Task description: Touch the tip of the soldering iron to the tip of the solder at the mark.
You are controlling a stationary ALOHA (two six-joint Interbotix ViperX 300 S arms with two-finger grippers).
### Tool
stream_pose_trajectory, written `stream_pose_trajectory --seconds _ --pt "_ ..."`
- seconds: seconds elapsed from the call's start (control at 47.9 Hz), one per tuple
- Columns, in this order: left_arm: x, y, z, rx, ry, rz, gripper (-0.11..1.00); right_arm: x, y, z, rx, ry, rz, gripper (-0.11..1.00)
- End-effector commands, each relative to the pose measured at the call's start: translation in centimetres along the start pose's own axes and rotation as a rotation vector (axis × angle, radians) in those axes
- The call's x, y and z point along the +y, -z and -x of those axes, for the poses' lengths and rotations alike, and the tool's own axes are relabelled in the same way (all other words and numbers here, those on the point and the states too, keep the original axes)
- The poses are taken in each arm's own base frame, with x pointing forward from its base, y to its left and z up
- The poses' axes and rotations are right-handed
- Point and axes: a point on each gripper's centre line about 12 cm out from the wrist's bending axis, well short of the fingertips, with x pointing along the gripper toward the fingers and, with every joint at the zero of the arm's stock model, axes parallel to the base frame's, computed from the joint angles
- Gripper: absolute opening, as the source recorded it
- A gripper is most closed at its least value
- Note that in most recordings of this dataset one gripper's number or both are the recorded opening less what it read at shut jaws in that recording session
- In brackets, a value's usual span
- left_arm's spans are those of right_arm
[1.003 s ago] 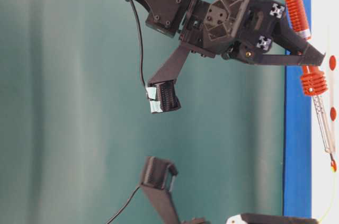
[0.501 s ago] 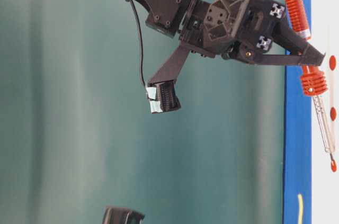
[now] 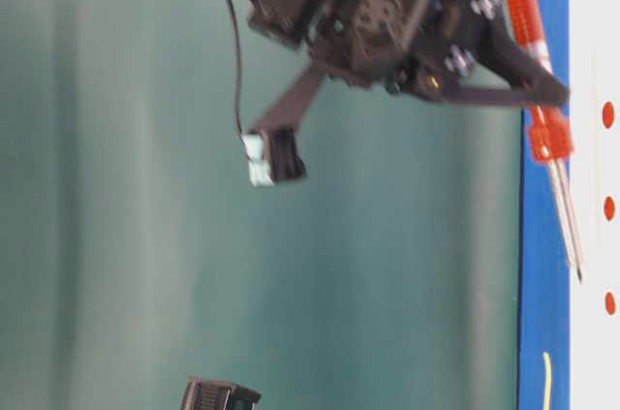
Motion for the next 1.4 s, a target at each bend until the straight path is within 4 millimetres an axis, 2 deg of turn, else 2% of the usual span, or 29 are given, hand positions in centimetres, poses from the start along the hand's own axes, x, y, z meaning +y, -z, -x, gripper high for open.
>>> stream_pose_trajectory --seconds 0.0,0.167,0.418,0.627,0.835,1.003,1.107,1.378 --pt "-0.5 -1.1 0.4 -0.035 0.012 -0.008 0.02 -0.2 -0.4 2.3 -0.068 -0.009 -0.004 0.06" --pt "-0.4 -1.1 0.5 -0.035 0.012 -0.007 0.02 -0.5 1.4 4.2 -0.107 -0.019 -0.01 0.06" --pt "-0.4 -0.9 0.5 -0.035 0.012 -0.007 0.02 -0.8 3.5 5.3 -0.139 -0.031 -0.044 0.06" --pt "-0.5 -1.2 0.4 -0.036 0.013 -0.007 0.02 -0.8 3.5 5.2 -0.136 -0.029 -0.045 0.06" --pt "-1.1 -2.9 -0.1 -0.088 0.031 -0.01 0.02 -1.0 3.7 5.2 -0.133 -0.026 -0.048 0.06" --pt "-1.8 -4.8 -1.5 -0.083 0.029 -0.019 0.02 -1.2 3.7 5.2 -0.133 -0.021 -0.046 0.06" --pt "-2.2 -6.0 -3.2 -0.062 0.021 -0.031 0.02 -1.4 3.8 5.2 -0.131 -0.013 -0.044 0.06" --pt "-2.6 -7.4 -7.0 0.03 -0.012 -0.039 0.02 -1.8 3.9 5.2 -0.129 -0.002 -0.041 0.06"
